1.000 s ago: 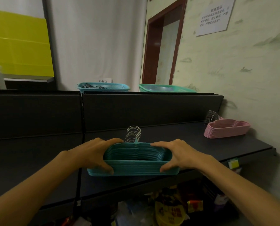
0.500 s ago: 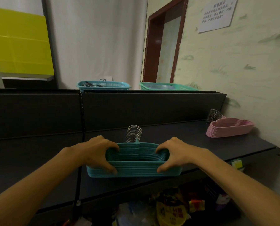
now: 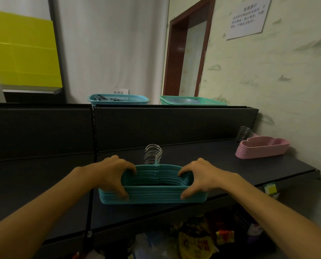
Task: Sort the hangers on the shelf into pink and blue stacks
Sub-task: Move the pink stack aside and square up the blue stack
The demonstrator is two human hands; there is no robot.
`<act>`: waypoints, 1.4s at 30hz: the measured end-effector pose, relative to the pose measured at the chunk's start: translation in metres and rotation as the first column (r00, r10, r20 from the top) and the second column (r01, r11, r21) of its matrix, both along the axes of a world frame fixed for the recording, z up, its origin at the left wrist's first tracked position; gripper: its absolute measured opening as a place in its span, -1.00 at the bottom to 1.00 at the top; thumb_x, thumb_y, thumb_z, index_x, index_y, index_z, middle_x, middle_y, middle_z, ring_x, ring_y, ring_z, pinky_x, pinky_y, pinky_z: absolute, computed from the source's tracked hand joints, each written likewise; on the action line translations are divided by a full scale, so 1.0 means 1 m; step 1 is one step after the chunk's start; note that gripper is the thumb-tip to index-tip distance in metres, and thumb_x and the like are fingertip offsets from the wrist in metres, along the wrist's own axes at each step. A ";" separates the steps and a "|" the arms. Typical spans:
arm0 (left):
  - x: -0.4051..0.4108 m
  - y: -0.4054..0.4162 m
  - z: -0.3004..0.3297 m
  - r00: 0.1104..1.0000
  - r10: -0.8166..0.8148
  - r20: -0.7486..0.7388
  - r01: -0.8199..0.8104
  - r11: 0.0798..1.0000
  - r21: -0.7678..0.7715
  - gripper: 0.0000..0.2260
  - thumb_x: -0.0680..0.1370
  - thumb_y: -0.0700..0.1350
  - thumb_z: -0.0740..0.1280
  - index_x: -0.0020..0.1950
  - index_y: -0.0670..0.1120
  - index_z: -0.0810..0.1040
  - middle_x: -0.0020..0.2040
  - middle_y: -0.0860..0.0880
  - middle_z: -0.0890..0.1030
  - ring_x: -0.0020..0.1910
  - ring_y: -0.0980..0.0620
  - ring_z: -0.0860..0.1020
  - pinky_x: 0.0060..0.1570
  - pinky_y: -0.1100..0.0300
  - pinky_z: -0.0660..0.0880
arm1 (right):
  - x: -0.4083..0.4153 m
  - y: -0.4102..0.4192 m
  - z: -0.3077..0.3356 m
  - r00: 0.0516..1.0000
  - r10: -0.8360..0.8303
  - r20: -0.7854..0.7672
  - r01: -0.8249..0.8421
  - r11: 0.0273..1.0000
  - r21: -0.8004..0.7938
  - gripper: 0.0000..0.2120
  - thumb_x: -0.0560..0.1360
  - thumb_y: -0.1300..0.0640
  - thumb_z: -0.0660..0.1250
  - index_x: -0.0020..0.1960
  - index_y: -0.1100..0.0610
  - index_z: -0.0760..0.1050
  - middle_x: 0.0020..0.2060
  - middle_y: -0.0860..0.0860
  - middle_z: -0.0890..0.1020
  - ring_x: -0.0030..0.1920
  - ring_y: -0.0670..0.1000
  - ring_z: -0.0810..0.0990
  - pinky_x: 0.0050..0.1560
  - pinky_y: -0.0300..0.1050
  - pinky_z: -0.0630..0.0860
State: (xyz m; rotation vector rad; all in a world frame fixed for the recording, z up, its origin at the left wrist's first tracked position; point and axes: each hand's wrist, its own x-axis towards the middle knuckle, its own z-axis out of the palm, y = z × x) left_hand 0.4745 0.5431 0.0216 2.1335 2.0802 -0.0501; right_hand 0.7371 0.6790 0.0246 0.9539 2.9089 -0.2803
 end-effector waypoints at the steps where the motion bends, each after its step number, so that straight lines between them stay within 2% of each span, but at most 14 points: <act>1: -0.001 0.000 -0.002 1.000 -0.004 0.015 0.004 1.000 0.003 -0.33 0.33 0.18 0.49 0.38 0.16 0.30 0.12 0.12 0.30 0.14 0.08 0.32 0.12 0.18 0.41 | 0.000 0.000 -0.001 1.000 0.000 -0.013 0.000 1.000 -0.005 -0.24 0.26 -0.26 0.51 0.37 -0.03 0.41 0.24 -0.05 0.47 0.21 -0.02 0.44 0.21 -0.02 0.50; 4: -0.011 -0.003 -0.011 0.996 -0.019 0.090 0.018 1.000 0.009 -0.31 0.30 0.22 0.49 0.34 0.29 0.25 0.17 0.13 0.35 0.15 0.09 0.37 0.15 0.14 0.45 | 0.006 -0.001 -0.002 0.999 0.011 -0.037 -0.012 0.999 -0.035 -0.25 0.29 -0.23 0.51 0.40 -0.06 0.36 0.26 -0.07 0.44 0.21 -0.04 0.44 0.21 -0.02 0.49; 8: -0.021 -0.014 -0.018 0.992 -0.028 0.121 0.028 1.000 -0.002 -0.18 0.28 0.19 0.52 0.43 0.28 0.15 0.24 0.17 0.31 0.22 0.11 0.32 0.24 0.14 0.40 | 0.019 0.002 -0.007 0.999 0.046 -0.020 -0.047 0.998 -0.042 -0.27 0.32 -0.18 0.51 0.41 -0.16 0.30 0.24 -0.11 0.41 0.21 -0.09 0.38 0.22 -0.06 0.46; 12: -0.024 -0.016 -0.028 0.982 -0.053 0.179 0.046 0.998 0.040 -0.18 0.28 0.15 0.54 0.36 0.37 0.10 0.23 0.19 0.33 0.24 0.13 0.32 0.27 0.18 0.36 | 0.022 0.005 -0.016 0.997 0.055 -0.054 -0.058 0.997 -0.054 -0.25 0.32 -0.13 0.53 0.42 -0.19 0.29 0.19 -0.11 0.42 0.20 -0.08 0.39 0.23 -0.04 0.45; 16: -0.025 -0.016 -0.032 0.978 -0.060 0.201 0.045 0.996 0.080 -0.17 0.29 0.12 0.54 0.43 0.28 0.15 0.33 0.14 0.35 0.26 0.14 0.35 0.27 0.18 0.38 | 0.022 0.007 -0.021 0.997 0.066 -0.049 -0.068 0.997 -0.037 -0.19 0.31 -0.15 0.53 0.45 -0.26 0.20 0.23 -0.13 0.38 0.22 -0.08 0.36 0.26 -0.04 0.42; 18: -0.026 -0.017 -0.032 0.976 -0.077 0.205 0.059 0.994 0.093 -0.18 0.31 0.10 0.54 0.44 0.28 0.14 0.34 0.13 0.35 0.25 0.15 0.36 0.26 0.22 0.38 | 0.024 0.008 -0.024 0.995 0.074 -0.071 -0.076 0.997 -0.033 -0.15 0.31 -0.16 0.53 0.45 -0.35 0.12 0.25 -0.13 0.35 0.24 -0.08 0.35 0.28 -0.06 0.40; 21: -0.026 -0.019 -0.034 0.972 -0.092 0.218 0.073 0.993 0.092 -0.16 0.34 0.08 0.52 0.40 0.39 0.04 0.34 0.14 0.35 0.26 0.17 0.36 0.25 0.26 0.37 | 0.029 0.006 -0.029 0.989 0.085 -0.118 -0.086 0.996 -0.006 -0.09 0.32 -0.19 0.51 0.38 -0.52 -0.07 0.19 -0.15 0.38 0.17 -0.12 0.38 0.25 -0.10 0.40; 24: -0.026 -0.020 -0.034 0.969 -0.104 0.223 0.081 0.991 0.110 -0.05 0.34 0.10 0.51 0.41 0.46 -0.15 0.31 0.18 0.34 0.22 0.19 0.37 0.22 0.26 0.37 | 0.030 0.004 -0.034 0.984 0.085 -0.159 -0.082 0.996 0.030 0.04 0.30 -0.20 0.50 0.43 -0.47 -0.23 0.14 -0.13 0.44 0.10 -0.13 0.44 0.20 -0.10 0.43; 26: -0.026 -0.020 -0.035 0.971 -0.101 0.218 0.078 0.991 0.113 0.00 0.34 0.10 0.51 0.40 0.45 -0.23 0.29 0.19 0.35 0.18 0.20 0.39 0.18 0.27 0.38 | 0.029 0.003 -0.033 0.983 0.066 -0.173 -0.066 0.998 0.007 0.11 0.28 -0.18 0.52 0.44 -0.42 -0.29 0.23 -0.11 0.45 0.17 -0.12 0.45 0.26 -0.08 0.42; 30: -0.026 -0.016 -0.034 0.978 -0.111 0.177 0.093 0.990 0.105 0.00 0.34 0.09 0.51 0.39 0.45 -0.24 0.26 0.19 0.35 0.13 0.22 0.39 0.10 0.37 0.34 | 0.027 0.006 -0.029 0.993 0.072 -0.094 -0.073 0.997 -0.005 0.13 0.26 -0.23 0.53 0.43 -0.44 -0.31 0.31 -0.10 0.42 0.25 -0.10 0.40 0.32 -0.03 0.37; 35: -0.031 -0.013 -0.036 0.970 -0.124 0.207 0.108 0.990 0.090 0.04 0.29 0.17 0.53 0.41 0.44 -0.24 0.38 0.19 0.32 0.27 0.22 0.34 0.25 0.30 0.31 | 0.026 0.007 -0.028 0.994 0.079 -0.074 -0.079 0.997 0.005 0.15 0.25 -0.19 0.55 0.43 -0.40 -0.31 0.36 -0.12 0.39 0.28 -0.11 0.38 0.33 -0.07 0.36; 38: -0.030 -0.013 -0.039 0.970 -0.132 0.203 0.106 0.985 0.134 0.01 0.31 0.14 0.52 0.42 0.42 -0.21 0.32 0.26 0.31 0.23 0.28 0.33 0.17 0.45 0.25 | 0.028 0.008 -0.032 0.988 0.079 -0.133 -0.078 0.997 0.015 0.12 0.24 -0.20 0.55 0.43 -0.43 -0.26 0.35 -0.16 0.40 0.24 -0.18 0.39 0.31 -0.11 0.37; 42: -0.029 -0.015 -0.042 0.963 -0.137 0.234 0.095 0.979 0.180 -0.01 0.32 0.06 0.53 0.45 0.37 -0.14 0.21 0.33 0.28 0.17 0.32 0.32 0.02 0.66 0.17 | 0.028 0.007 -0.033 0.982 0.079 -0.173 -0.077 0.997 0.019 0.09 0.23 -0.21 0.55 0.43 -0.44 -0.20 0.34 -0.17 0.42 0.23 -0.19 0.41 0.30 -0.05 0.39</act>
